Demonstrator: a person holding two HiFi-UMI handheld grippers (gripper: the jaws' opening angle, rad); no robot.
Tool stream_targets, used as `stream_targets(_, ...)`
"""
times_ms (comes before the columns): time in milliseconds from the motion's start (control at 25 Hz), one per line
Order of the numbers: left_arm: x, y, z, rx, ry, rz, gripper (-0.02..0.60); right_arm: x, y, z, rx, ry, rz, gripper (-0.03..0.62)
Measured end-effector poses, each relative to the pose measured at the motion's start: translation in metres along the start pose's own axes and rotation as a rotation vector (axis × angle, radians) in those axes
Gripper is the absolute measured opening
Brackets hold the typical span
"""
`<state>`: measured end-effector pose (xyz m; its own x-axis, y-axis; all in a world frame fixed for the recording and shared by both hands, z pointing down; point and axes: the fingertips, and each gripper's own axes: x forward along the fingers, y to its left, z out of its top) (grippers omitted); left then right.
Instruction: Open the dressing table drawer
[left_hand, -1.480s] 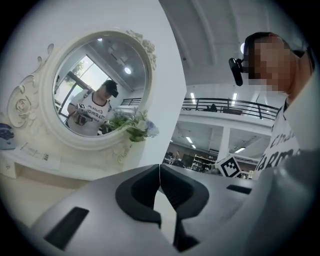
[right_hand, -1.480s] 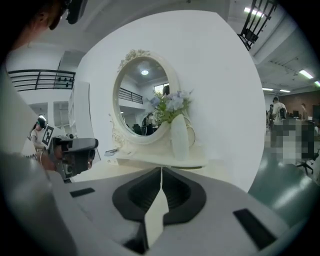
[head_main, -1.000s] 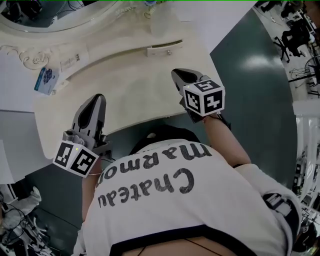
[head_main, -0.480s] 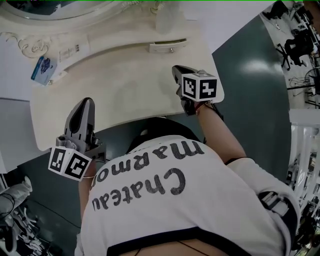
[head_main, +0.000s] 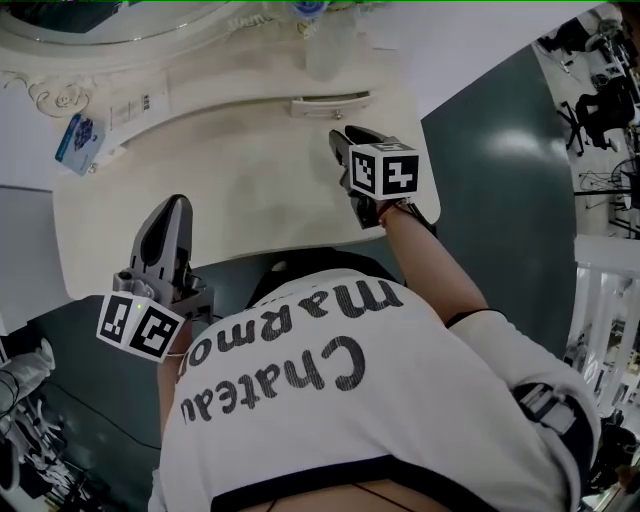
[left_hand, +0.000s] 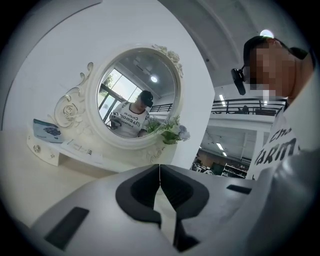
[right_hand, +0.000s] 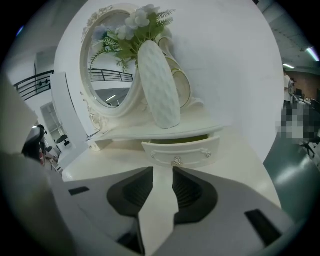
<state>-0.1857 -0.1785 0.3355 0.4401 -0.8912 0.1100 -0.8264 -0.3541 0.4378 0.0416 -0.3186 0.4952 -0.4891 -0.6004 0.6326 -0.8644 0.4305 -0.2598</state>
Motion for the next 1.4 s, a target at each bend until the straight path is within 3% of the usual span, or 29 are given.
stream_targets(480, 0.015, 0.003, 0.006, 0.014, 0.000, 0.068, 0.025, 0.031, -0.020, 0.007, 0.011, 0.029, -0.017, 0.190)
stream_targets(880, 0.015, 0.004, 0.004, 0.008, 0.003, 0.097, 0.023, 0.043, -0.023, 0.005, 0.048, 0.052, -0.028, 0.190)
stream_targets(1400, 0.006, 0.000, 0.010, 0.018, -0.013, 0.116, 0.023, 0.047, -0.033, 0.005, 0.148, 0.047, -0.056, 0.112)
